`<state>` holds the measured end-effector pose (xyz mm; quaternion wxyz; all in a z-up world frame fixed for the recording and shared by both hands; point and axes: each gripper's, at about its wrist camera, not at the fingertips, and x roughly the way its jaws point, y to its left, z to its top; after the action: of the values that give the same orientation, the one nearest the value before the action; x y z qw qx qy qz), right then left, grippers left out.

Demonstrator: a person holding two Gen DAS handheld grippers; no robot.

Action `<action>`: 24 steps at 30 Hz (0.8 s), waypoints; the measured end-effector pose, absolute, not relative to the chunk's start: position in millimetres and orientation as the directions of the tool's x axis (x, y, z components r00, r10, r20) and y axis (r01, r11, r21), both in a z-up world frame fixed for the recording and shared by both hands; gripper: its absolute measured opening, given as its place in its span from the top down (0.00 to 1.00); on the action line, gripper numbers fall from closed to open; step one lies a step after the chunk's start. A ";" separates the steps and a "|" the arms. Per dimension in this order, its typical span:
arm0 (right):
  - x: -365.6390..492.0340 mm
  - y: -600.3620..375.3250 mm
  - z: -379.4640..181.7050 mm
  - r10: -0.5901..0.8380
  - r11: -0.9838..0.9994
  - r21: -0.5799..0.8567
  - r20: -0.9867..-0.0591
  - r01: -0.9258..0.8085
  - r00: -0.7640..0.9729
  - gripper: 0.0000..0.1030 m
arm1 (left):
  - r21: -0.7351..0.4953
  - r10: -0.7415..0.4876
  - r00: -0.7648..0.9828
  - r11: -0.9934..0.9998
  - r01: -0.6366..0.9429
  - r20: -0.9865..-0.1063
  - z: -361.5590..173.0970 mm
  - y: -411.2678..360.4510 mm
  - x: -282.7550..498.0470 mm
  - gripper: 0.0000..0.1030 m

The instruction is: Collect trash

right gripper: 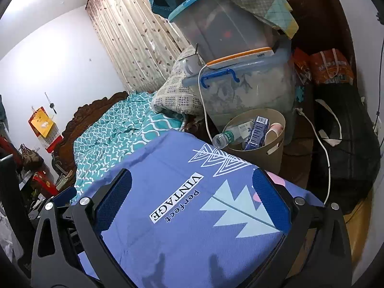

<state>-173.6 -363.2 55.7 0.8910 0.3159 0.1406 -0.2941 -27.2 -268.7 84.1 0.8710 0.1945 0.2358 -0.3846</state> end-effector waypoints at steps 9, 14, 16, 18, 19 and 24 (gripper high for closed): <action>-172.8 -361.1 54.6 -0.428 0.615 0.477 -0.467 0.628 0.774 0.03 | 0.175 -0.563 0.593 0.624 0.762 -0.576 86.5 -270.7 -31.9 0.08; -170.3 -367.8 45.9 -0.409 0.599 0.494 -0.488 0.631 0.771 0.03 | 0.195 -0.551 0.610 0.630 0.751 -0.569 85.1 -270.0 -34.2 0.08; -169.9 -369.6 43.2 -0.402 0.595 0.499 -0.494 0.630 0.771 0.03 | 0.205 -0.546 0.627 0.641 0.739 -0.556 86.4 -268.5 -35.0 0.08; -169.8 -370.9 42.7 -0.398 0.595 0.502 -0.495 0.628 0.772 0.03 | 0.210 -0.547 0.639 0.648 0.732 -0.540 88.8 -266.9 -36.2 0.08; -169.9 -371.2 43.0 -0.396 0.595 0.503 -0.495 0.627 0.773 0.03 | 0.208 -0.553 0.640 0.648 0.733 -0.534 89.9 -265.8 -36.7 0.08; -170.9 -371.9 46.9 -0.394 0.596 0.505 -0.494 0.624 0.775 0.03 | 0.192 -0.575 0.628 0.639 0.745 -0.525 93.1 -263.4 -39.4 0.08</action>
<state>-170.9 -371.9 46.9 0.8774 0.3433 0.1679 -0.2900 -39.4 -263.4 93.1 0.8798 0.1999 0.2130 -0.3749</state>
